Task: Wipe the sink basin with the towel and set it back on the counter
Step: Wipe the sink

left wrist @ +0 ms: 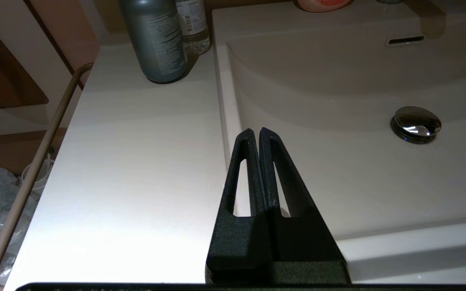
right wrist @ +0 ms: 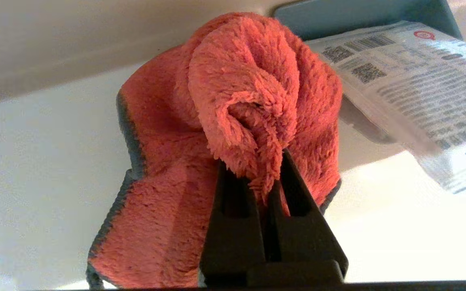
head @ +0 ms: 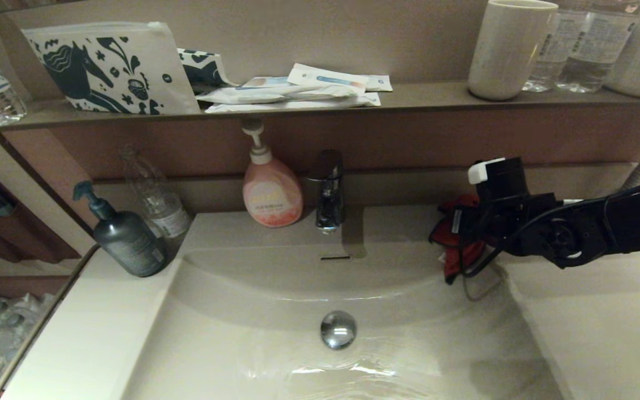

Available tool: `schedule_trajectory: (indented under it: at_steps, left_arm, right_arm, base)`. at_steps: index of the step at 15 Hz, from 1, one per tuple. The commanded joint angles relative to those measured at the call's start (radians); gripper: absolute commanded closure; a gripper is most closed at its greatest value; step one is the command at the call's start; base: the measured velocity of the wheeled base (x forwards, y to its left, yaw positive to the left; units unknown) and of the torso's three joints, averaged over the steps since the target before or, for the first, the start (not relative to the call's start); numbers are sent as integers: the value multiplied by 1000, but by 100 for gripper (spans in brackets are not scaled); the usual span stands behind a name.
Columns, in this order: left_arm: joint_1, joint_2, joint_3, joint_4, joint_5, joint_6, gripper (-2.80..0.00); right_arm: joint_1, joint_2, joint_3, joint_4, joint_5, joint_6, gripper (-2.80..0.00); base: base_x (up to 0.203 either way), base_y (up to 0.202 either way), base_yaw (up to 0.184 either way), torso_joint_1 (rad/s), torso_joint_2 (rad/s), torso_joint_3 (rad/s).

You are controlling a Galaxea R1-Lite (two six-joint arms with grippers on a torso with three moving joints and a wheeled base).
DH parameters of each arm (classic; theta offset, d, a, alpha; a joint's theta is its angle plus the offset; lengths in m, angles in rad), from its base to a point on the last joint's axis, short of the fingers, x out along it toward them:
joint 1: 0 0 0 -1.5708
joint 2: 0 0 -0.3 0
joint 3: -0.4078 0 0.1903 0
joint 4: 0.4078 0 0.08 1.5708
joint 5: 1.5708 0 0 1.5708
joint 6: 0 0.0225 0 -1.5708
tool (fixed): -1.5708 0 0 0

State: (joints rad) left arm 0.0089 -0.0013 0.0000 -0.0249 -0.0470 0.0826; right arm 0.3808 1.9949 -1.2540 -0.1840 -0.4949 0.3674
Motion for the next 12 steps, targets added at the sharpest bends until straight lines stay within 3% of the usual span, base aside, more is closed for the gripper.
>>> schedule_trajectory:
  at_steps: [1, 8, 10, 12]
  left_arm:
    - [0, 1, 0, -1, -1, 0, 0]
    - [0, 1, 0, -1, -1, 0, 0]
    - [0, 1, 0, -1, -1, 0, 0]
    - [0, 1, 0, -1, -1, 0, 0]
  right_arm:
    - [43, 2, -1, -5, 2, 3, 0]
    - [291, 85, -172, 58, 7, 20, 0]
    - [299, 98, -238, 105, 5, 19, 0]
    - [251, 91, -255, 134, 4, 19, 0]
  base:
    - [0, 0, 0, 0, 0, 0]
    - [0, 0, 0, 0, 0, 0]
    - [0, 0, 0, 0, 0, 0]
    - [0, 0, 0, 0, 0, 0]
